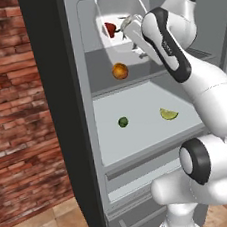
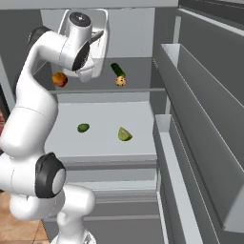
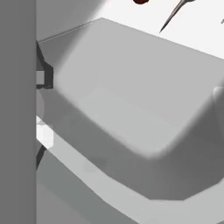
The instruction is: Place the tupperware on the top shelf of the fridge. Make space for the tupperware among the existing items by rearranging them on the shelves if needed. Close the fridge door when finished.
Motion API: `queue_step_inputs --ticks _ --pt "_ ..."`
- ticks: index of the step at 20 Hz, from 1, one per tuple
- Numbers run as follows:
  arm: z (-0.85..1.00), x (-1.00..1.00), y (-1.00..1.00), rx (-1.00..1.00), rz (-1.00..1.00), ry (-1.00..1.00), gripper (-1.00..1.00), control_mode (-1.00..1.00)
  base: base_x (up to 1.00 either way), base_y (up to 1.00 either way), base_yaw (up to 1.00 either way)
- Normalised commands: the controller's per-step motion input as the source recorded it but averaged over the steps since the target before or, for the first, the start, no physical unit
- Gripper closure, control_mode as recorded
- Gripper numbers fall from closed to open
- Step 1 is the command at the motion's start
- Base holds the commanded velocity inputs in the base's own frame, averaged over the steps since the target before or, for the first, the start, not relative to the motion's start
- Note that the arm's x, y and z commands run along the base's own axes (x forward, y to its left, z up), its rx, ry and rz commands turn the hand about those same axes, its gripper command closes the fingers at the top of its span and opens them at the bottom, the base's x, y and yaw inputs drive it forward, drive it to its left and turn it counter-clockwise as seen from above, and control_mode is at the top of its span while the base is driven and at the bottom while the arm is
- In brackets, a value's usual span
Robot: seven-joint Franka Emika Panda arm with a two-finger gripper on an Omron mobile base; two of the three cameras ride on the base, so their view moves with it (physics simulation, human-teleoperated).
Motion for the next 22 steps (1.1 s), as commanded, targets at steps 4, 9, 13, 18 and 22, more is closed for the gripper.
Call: queue_step_inputs --ticks 4,9,13,18,22 --pt "0.06 -0.03 -0.01 0.00 0.00 0.00 -1.00 -1.00 0.00 0.00 0.00" --pt "0.02 -0.02 0.00 0.00 0.00 0.00 -1.00 -1.00 0.00 0.00 0.00" --pt "0.00 0.00 0.00 -0.01 0.00 -0.01 -1.00 -1.00 0.00 0.00 0.00" --pt "0.00 0.02 0.00 -0.01 0.01 -0.08 -1.00 -1.00 0.00 0.00 0.00" --pt "0.04 0.29 0.00 0.00 0.03 -0.27 -1.00 -1.00 0.00 0.00 0.00"
